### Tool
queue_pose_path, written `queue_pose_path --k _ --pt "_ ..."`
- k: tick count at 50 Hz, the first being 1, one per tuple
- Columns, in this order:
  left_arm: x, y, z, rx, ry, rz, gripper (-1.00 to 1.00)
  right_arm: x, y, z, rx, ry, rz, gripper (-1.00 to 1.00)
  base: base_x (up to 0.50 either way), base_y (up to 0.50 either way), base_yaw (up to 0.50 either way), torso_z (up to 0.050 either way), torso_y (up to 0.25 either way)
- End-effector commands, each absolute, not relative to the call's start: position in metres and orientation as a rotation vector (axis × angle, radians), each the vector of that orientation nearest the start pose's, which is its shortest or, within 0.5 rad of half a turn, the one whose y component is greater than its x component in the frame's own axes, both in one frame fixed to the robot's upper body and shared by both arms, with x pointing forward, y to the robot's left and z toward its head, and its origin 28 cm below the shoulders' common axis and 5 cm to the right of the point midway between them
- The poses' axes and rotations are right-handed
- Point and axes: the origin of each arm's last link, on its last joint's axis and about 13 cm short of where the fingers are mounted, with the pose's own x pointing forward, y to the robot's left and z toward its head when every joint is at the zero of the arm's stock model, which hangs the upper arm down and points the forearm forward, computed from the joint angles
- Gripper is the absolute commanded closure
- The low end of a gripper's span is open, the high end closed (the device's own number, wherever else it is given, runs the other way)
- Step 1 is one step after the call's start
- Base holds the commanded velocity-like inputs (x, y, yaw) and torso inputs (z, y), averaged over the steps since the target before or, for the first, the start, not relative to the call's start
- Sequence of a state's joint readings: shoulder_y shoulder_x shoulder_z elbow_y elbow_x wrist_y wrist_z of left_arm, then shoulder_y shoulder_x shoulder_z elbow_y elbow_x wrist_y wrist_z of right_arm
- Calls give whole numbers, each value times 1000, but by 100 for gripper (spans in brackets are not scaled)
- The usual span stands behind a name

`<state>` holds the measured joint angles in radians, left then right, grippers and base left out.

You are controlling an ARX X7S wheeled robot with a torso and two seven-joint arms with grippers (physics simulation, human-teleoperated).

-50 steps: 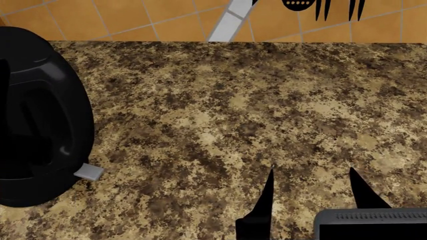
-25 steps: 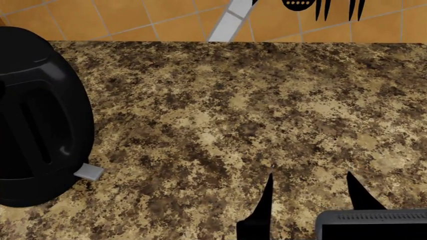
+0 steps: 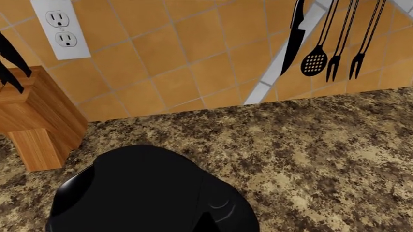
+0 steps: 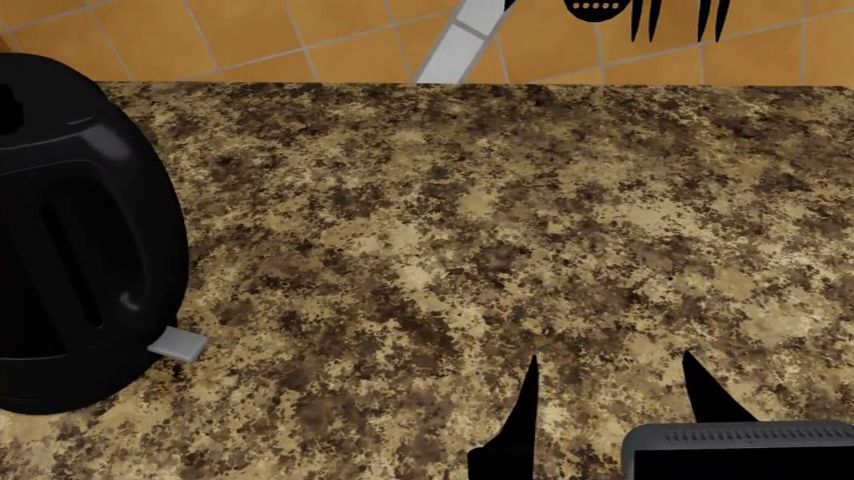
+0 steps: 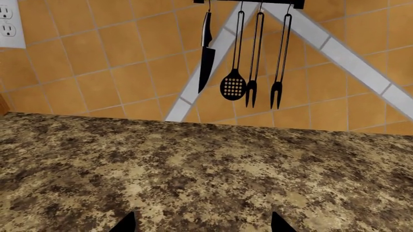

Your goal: Press the button to open the lid of the electric kettle.

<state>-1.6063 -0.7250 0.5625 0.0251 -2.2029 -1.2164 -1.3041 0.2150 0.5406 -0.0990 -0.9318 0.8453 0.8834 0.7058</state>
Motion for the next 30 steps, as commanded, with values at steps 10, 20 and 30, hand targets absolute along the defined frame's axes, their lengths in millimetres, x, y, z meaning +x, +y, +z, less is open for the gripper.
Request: queue_pose_path --k 10,20,30 --pt "254 230 384 29 302 -167 100 175 -112 170 -43 -55 0 -100 0 0 0 0 0" --pt "263 232 379 30 318 -148 100 175 -112 171 -43 -51 1 -100 0 0 0 0 0" --pt "279 229 370 29 345 -143 100 175 -113 170 -38 -48 -1 -100 0 0 0 0 0"
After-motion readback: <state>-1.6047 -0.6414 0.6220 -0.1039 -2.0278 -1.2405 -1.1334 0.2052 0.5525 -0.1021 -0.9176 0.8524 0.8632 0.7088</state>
